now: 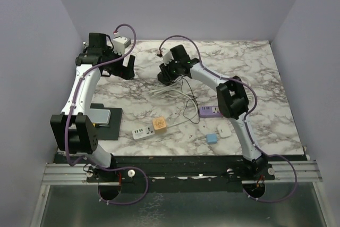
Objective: Insert the plug
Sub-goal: Pick up the plug from the center of the board.
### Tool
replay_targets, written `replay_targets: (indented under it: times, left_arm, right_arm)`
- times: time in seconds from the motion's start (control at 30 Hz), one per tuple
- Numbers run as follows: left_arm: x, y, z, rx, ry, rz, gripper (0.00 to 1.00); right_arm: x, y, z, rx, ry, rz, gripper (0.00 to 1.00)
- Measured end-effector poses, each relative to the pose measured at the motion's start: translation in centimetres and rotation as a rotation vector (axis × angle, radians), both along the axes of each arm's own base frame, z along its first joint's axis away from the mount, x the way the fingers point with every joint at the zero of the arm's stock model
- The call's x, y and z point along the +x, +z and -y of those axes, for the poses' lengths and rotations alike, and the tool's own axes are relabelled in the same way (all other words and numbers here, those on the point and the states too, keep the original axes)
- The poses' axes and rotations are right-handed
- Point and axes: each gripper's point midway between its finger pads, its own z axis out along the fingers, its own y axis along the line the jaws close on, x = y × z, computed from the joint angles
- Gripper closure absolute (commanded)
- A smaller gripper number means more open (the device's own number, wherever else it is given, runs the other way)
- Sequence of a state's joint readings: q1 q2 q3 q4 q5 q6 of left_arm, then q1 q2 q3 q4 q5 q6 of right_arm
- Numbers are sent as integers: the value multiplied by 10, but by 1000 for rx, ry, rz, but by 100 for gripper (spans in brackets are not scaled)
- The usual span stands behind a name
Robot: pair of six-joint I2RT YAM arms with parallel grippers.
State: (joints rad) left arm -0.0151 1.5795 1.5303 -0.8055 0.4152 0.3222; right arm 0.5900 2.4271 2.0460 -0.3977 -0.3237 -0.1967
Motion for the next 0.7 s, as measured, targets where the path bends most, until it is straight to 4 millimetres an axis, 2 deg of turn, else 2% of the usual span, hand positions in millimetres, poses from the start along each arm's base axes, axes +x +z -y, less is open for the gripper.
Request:
replay_targets:
  times: [0.1, 0.17, 0.2, 0.3, 0.4, 0.5, 0.53, 0.6, 0.7]
  left_arm:
    - [-2, 3, 4, -15, -17, 11, 1]
    - [-5, 4, 5, -19, -26, 12, 1]
    - [-6, 4, 5, -20, -29, 13, 1]
    - [-10, 8, 6, -24, -35, 24, 1]
    - [-14, 21, 7, -27, -37, 58, 1]
    - [-19, 36, 7, -33, -32, 98, 1]
    - [-20, 41, 7, -35, -30, 111, 1]
    - [-24, 53, 7, -41, -24, 146, 1]
    - [-30, 68, 8, -51, -22, 186, 1]
  right_arm:
    - [-5, 11, 5, 13, -35, -6, 99]
    - [-5, 31, 4, 42, -52, 7, 100]
    - [-5, 47, 3, 65, -58, 23, 100]
    - [-5, 114, -2, 166, -66, 97, 99]
    - [-13, 203, -8, 320, -55, 190, 99]
    - [-31, 293, -12, 498, -16, 271, 99]
    - [-42, 320, -13, 561, 9, 286, 100]
    - [-69, 363, -11, 672, 73, 292, 99]
    - [-118, 400, -5, 789, 193, 265, 100]
